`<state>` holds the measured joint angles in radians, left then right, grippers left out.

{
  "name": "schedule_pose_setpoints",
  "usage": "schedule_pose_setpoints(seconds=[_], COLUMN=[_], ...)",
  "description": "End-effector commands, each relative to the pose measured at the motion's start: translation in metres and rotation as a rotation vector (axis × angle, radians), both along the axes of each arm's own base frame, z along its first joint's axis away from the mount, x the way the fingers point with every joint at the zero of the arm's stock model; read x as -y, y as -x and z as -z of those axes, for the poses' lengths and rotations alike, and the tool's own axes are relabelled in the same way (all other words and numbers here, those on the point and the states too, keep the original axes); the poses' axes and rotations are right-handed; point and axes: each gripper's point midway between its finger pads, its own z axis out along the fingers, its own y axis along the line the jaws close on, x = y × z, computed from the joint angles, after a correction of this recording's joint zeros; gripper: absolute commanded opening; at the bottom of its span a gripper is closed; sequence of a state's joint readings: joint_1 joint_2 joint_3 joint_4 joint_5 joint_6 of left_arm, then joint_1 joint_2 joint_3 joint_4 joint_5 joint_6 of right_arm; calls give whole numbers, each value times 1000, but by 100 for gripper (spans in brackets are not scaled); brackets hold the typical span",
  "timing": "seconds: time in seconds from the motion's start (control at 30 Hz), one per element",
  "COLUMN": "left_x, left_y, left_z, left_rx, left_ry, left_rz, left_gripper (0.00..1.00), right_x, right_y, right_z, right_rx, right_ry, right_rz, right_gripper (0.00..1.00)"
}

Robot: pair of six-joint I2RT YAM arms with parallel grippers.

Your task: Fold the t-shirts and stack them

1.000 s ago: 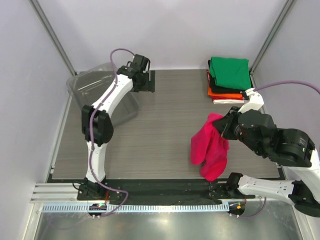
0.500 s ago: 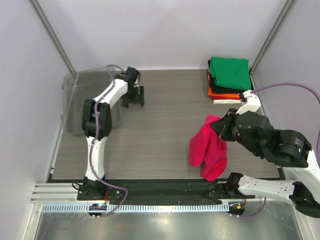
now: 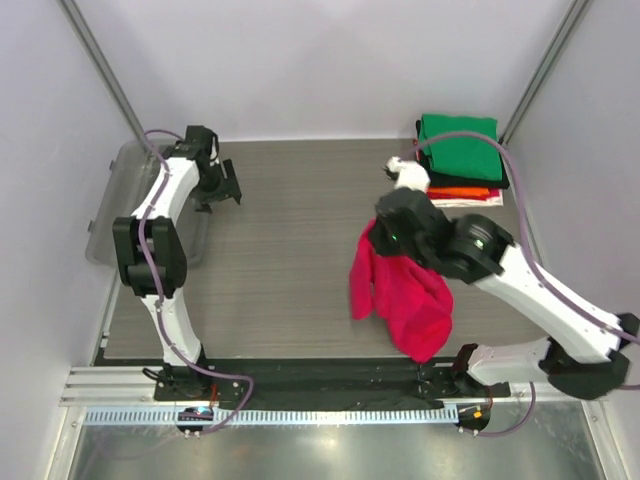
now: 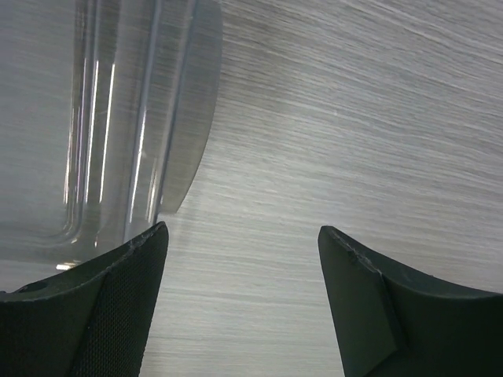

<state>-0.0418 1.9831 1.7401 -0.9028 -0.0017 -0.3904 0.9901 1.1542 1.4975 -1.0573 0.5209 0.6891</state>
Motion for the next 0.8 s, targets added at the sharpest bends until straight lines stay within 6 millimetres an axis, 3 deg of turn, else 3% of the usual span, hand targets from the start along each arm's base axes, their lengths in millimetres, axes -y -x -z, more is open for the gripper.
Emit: schedule_pose_setpoints(seconds=[0.0, 0.07, 0.1, 0.17, 0.2, 0.27, 0.3, 0.33, 0.37, 0.4, 0.43, 0.47, 0.5, 0.53, 0.57, 0.6, 0.63, 0.7, 0.73, 0.77], left_x=[-1, 6, 6, 8, 9, 8, 6, 6, 6, 7, 10, 12, 14, 20, 23, 25, 29, 32, 32, 33], left_y=[7, 9, 13, 16, 23, 33, 38, 47, 53, 57, 62, 71, 77, 83, 94, 101, 109, 124, 133, 138], left_z=[-55, -81, -100, -122, -129, -154, -161, -177, -179, -185, -191, -194, -195, -194, -191, -189, -174, -176, -158, -153], left_rx=[116, 173, 213, 256, 258, 309, 323, 362, 367, 390, 410, 432, 437, 432, 427, 422, 384, 419, 382, 381], left_ry=[44, 86, 91, 96, 99, 91, 80, 79, 80, 83, 103, 115, 131, 170, 188, 203, 225, 252, 254, 259], left_rz=[-21, -16, -13, 0, 16, 31, 37, 44, 45, 47, 47, 48, 49, 51, 51, 53, 50, 47, 39, 37], left_gripper=[79, 79, 80, 80, 79, 79, 79, 79, 79, 79, 79, 80, 80, 80, 80, 80, 80, 80, 80, 80], right_x=[-54, -70, -90, -95, -96, -81, -76, -48, -36, -30, 2, 27, 43, 66, 92, 117, 127, 133, 128, 121], right_y=[-36, -51, -57, -61, -59, -55, -56, -45, -45, -52, -38, -47, -53, -52, -46, -47, -44, -36, -36, -34], right_z=[-55, -81, -119, -156, -201, -220, -215, -221, -211, -155, -154, -138, -79, -53, -39, 4, 20, 49, 54, 55], right_rx=[94, 131, 177, 233, 314, 340, 330, 355, 348, 247, 274, 271, 172, 127, 111, 18, -18, -95, -111, -125], right_ry=[-120, -138, -203, -237, -312, -329, -312, -301, -270, -163, -173, -163, -67, -22, -5, 31, 41, 29, 17, -10], right_rz=[-124, -189, -248, -295, -315, -313, -305, -256, -216, -173, -110, 16, 102, 182, 265, 377, 405, 422, 402, 374], right_gripper=[1, 1, 1, 1, 1, 1, 1, 1, 1, 1, 1, 22, 62, 89, 99, 100, 100, 100, 100, 100])
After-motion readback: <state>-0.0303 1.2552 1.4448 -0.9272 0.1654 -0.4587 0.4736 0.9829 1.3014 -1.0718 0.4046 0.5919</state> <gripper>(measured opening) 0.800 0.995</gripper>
